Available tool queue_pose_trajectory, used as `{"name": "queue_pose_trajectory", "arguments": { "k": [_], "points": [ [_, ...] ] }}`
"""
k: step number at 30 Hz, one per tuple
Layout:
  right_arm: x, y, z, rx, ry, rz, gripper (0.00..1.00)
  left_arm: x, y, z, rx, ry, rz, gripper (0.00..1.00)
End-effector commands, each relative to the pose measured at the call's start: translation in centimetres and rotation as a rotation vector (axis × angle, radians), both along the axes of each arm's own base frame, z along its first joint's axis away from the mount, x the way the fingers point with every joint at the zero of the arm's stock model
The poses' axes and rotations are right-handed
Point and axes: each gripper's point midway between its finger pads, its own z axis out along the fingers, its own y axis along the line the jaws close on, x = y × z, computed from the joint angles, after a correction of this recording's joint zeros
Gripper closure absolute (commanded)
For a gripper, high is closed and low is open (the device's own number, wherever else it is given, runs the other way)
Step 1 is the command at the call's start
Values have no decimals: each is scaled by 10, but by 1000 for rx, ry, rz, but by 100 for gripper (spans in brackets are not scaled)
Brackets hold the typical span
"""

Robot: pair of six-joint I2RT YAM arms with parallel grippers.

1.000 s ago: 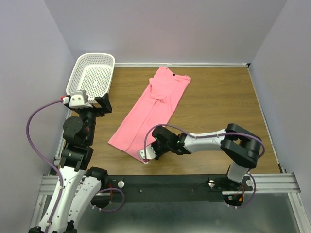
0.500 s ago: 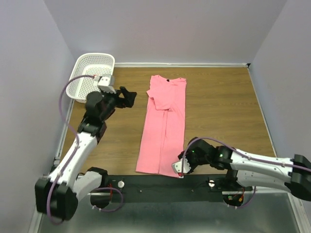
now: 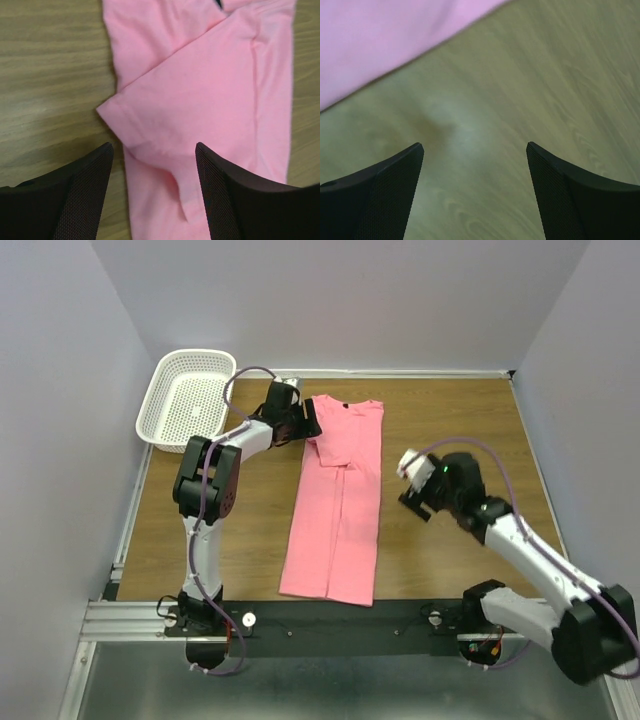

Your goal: Fold and stack the t-shirts

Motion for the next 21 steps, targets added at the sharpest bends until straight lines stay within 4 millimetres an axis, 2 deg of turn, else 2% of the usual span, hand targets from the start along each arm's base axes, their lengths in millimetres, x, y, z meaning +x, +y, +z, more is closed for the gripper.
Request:
{"name": "queue_pose_trajectory", "arguments": {
  "k": [1,2,3,4,5,6,7,8,9,10,11,13,14,15,17,18,19,21],
  "points": [
    [44,1,10,317,212,-132,11,0,11,-5,57,31,25,26],
    [45,4,5,323,257,-130,11,-1,12,-7,61,32,26,26],
    [53,18,19,369,270,-68,12,-2,14,-7,65,33,28,26],
    [54,27,4,386,349,-46,12,1,20,-5,66,24,44,26],
    [52,36,5,418,396,-10,12,1,22,-5,65,27,49,26],
    [54,55,20,496,439,67,14,1,26,-7,65,32,62,27],
    [56,64,25,529,475,103,15,4,30,-5,55,22,76,29],
    [55,69,11,546,564,99,17,5,35,-4,31,25,91,30],
    [58,76,16,582,603,94,19,6,36,-5,15,26,93,31],
    [67,84,31,617,599,125,23,8,35,-5,-1,24,87,34],
    [70,87,29,626,621,123,24,7,33,-12,-14,44,68,35],
    [73,90,33,634,622,120,24,12,28,-12,-28,44,45,40],
    [74,91,34,633,617,122,24,10,24,-21,-40,65,20,41],
    [74,90,36,635,613,118,24,14,21,-17,-51,56,12,43],
    [71,87,32,622,611,108,24,15,17,-23,-61,71,0,50],
    [69,87,30,615,608,109,24,20,15,-19,-68,62,-1,53],
    [66,85,28,608,607,105,24,20,14,-24,-72,74,-8,55],
    [63,84,27,604,608,105,24,23,10,-22,-83,73,-20,57]
  ]
}}
